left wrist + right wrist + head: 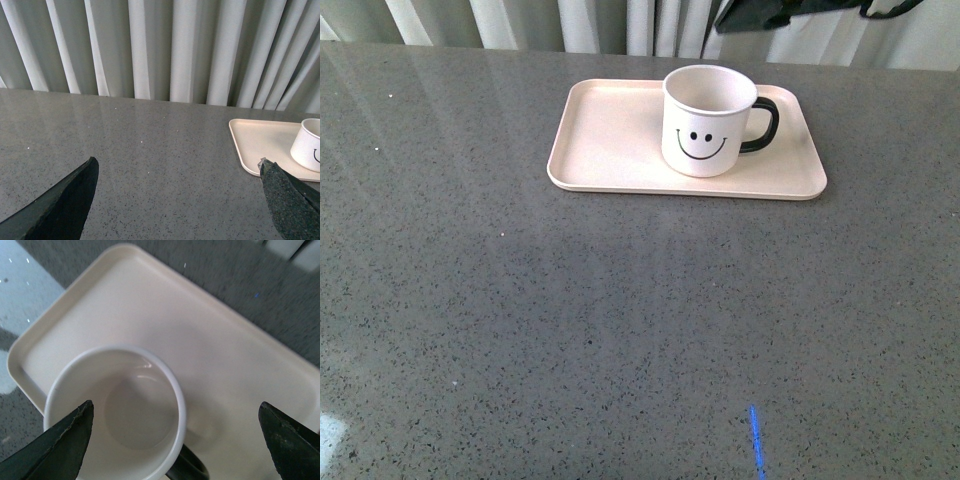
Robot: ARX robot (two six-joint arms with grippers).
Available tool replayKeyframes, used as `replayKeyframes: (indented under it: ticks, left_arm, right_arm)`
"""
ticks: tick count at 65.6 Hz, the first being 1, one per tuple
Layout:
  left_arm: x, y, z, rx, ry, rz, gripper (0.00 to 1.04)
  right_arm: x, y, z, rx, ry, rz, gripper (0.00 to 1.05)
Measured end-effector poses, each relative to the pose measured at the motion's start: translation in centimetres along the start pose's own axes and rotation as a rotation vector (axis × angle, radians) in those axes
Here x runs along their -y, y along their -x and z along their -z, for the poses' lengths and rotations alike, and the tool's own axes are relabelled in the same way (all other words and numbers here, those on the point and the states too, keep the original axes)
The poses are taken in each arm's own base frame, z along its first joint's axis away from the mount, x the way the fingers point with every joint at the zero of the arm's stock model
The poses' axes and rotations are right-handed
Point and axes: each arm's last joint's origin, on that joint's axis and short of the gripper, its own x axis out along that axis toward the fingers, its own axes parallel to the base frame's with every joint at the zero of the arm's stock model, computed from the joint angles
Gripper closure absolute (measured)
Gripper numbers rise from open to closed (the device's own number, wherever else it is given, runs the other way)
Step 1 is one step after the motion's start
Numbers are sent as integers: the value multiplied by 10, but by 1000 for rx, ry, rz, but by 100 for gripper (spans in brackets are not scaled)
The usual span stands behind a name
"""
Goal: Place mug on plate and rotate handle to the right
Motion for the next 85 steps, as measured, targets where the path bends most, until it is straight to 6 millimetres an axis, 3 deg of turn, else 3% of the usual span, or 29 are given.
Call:
replayKeyframes:
  ticks: [9,14,16,21,25,39,51,85]
  left_arm:
    - [0,0,0,0,0,0,9]
    - [0,0,0,0,0,0,9]
    - [0,0,0,0,0,0,9]
    - [0,0,0,0,0,0,9]
    - [0,0,0,0,0,0,9]
    - [0,0,0,0,0,0,9]
    - [0,0,0,0,0,0,9]
    - [0,0,0,0,0,0,9]
  right_arm:
    - [-7,30,-11,96,11,-19,9]
    - [-8,34,-14,107,10,-16,9]
    - [-8,33,-12,131,-1,64,12]
    - [-13,33,6,302,-76,390,26]
    - [-23,43,26,419,-132,518,36]
    - [-58,105,71,621,-164,556,73]
    - [-82,129,115,577,-184,557,103]
    - [-135,184,173,575,-189,554,103]
